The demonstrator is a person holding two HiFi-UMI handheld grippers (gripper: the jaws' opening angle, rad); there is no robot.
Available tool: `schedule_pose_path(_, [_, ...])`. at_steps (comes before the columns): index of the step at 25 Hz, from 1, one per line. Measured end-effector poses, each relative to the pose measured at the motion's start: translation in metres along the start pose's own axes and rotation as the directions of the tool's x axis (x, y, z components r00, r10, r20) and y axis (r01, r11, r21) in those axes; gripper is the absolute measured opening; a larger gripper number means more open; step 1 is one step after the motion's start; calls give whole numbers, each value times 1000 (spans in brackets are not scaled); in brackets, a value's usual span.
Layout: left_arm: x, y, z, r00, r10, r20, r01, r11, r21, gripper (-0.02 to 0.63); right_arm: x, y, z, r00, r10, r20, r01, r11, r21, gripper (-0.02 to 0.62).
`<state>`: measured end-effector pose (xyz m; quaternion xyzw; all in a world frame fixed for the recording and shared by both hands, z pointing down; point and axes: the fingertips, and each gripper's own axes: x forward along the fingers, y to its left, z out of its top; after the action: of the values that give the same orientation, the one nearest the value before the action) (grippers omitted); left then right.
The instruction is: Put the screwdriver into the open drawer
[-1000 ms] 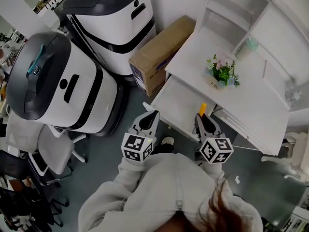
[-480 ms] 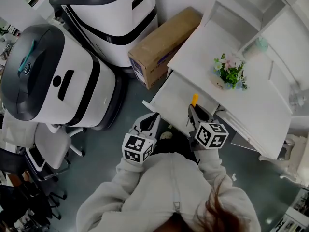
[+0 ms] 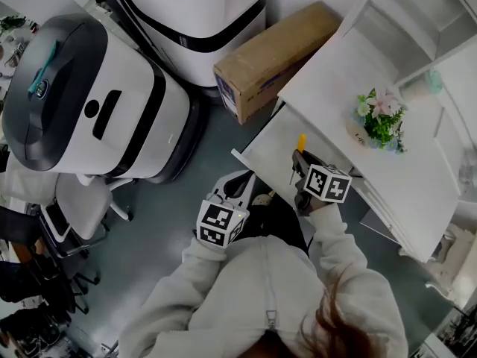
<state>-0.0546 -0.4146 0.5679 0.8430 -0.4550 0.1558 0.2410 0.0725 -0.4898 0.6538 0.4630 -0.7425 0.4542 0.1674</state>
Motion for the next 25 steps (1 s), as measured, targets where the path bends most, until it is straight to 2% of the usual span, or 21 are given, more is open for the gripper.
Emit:
schedule_pose_path(2, [1,5,-4,1000,19,-9,-19,1000,-13,17,16,-9,-6,998,-13,-54,13,1000,6,89])
schedule_pose_path(5, [0,9,-12,999,40,-28,-41,998,-37,17,37,-26,-24,985,-64,-160,58,997,-42,89])
schedule_pose_path(9, [1,13,-17,997,58,-41,-61,996,-61,16,59,-47,-54,945,-117,-305,82,989,-125,89])
schedule_pose_path(12, [2,15,-20,996,72,-49,-76,995,-72,17,68,-57,-73,915,-138,-380,79,983,-166,89])
schedule_pose_path(20, [2,20,-28,993,96,-64,-102,990,-94,17,79,-71,-113,841,-170,-514,80,978,-193,91])
schedule_pose_path(25, [0,21,-29,994,93,-63,-99,990,-96,17,79,-76,-128,822,-170,-543,81,979,-185,91])
